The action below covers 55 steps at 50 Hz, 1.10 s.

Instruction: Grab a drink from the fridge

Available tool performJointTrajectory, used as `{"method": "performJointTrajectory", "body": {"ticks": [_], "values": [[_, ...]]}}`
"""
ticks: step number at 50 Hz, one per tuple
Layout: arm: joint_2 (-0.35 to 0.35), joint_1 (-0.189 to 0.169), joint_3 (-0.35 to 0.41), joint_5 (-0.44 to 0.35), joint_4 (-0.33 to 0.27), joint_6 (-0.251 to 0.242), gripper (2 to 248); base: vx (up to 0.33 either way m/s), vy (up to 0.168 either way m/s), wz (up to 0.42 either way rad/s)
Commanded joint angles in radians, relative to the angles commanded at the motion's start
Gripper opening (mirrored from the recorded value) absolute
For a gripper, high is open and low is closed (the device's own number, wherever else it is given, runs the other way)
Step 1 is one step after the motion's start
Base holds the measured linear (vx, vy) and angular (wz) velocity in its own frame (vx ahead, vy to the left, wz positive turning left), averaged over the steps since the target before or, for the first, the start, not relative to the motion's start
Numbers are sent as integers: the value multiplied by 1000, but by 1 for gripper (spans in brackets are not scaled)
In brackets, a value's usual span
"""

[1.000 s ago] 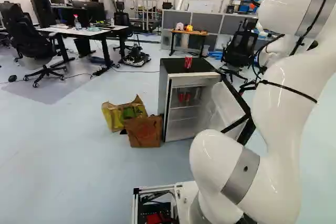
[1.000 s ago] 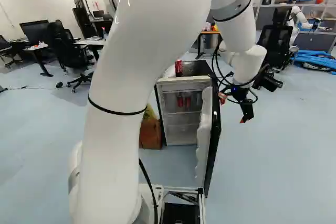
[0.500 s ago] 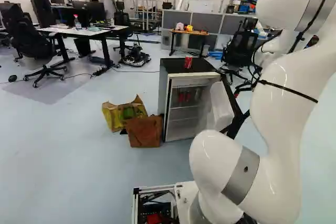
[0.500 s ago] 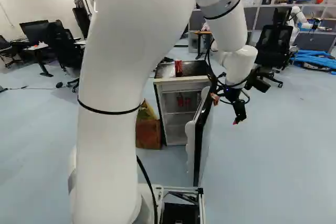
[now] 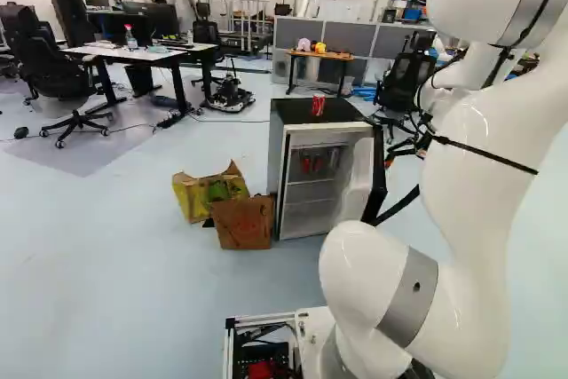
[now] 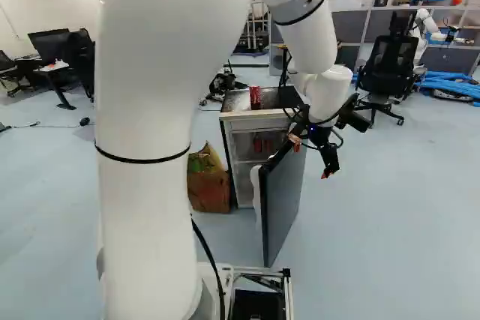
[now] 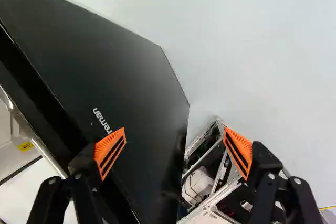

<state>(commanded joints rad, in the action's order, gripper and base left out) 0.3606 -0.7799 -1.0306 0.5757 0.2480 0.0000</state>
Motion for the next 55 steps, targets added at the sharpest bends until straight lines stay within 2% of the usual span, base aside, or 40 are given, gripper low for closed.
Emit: {"method": "performJointTrajectory", "body": {"ticks": [55], "values": [[-113,161,151,-1,0,0,247,0,0,0]]}}
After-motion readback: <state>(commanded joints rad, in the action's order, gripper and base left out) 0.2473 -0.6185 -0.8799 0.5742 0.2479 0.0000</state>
